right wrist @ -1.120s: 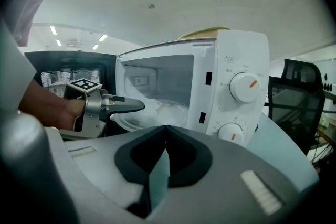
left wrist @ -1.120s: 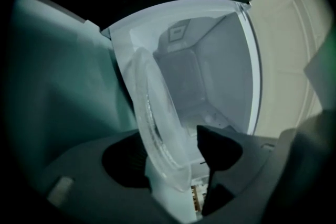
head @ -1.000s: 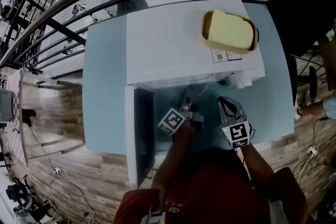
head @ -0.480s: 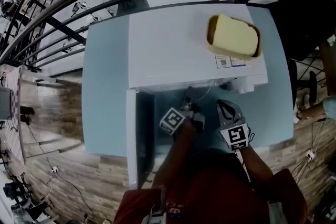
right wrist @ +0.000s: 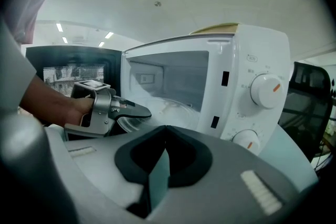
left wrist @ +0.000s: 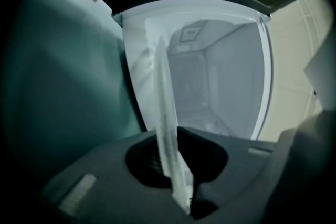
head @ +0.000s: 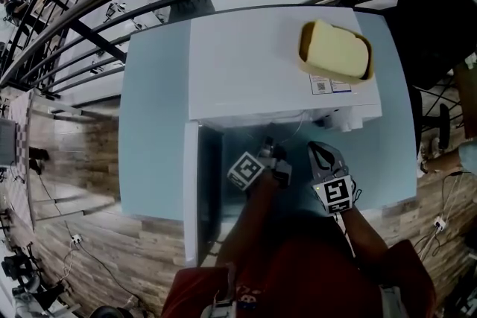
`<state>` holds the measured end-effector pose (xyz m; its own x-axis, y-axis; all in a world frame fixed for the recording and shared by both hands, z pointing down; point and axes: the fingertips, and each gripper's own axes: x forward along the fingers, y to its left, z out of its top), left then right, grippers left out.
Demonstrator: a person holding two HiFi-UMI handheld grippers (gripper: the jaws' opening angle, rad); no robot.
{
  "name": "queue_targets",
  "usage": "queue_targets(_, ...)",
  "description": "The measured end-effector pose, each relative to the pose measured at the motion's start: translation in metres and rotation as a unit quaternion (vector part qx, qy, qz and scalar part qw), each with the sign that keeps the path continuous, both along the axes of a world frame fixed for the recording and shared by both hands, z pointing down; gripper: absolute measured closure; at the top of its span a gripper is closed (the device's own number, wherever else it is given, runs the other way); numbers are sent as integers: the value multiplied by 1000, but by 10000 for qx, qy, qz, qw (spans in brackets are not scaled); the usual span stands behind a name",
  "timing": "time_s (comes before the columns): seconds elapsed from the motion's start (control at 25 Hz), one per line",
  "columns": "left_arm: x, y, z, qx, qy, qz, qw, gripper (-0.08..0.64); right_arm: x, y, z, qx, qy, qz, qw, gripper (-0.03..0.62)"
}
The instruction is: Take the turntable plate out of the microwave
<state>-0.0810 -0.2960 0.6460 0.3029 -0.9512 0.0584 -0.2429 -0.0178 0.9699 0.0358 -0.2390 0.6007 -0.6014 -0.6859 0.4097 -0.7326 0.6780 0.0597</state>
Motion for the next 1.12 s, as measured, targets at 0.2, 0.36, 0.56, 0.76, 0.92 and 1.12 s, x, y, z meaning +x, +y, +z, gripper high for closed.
queue_targets(0.2, 8, 7, -12, 268, 695, 71, 9972, 531, -1, 6, -3, 43, -8, 14, 10000, 592)
queue_targets(0.36, 6, 21, -10, 285, 296, 282, 9988, 529, -1, 11, -5, 177, -51, 42, 9998, 592)
queue_targets(0.56, 12, 43, -10, 176, 797, 363, 9960, 531, -4, 25, -10, 142, -22, 61, 9999, 592)
queue_targets(0.76, 10, 69, -3, 35, 367, 534, 9979, 534, -4, 42, -20, 235, -69, 108, 9996, 592)
queue_targets(0.92, 13, 89, -2, -82, 42, 712, 9974, 536, -1, 60, -28, 234, -16, 142, 9996, 592)
queue_targets(1.12, 18, 118, -8, -38, -144, 923, 9956, 538, 12, 85, -32, 257, -76, 309, 9992, 592)
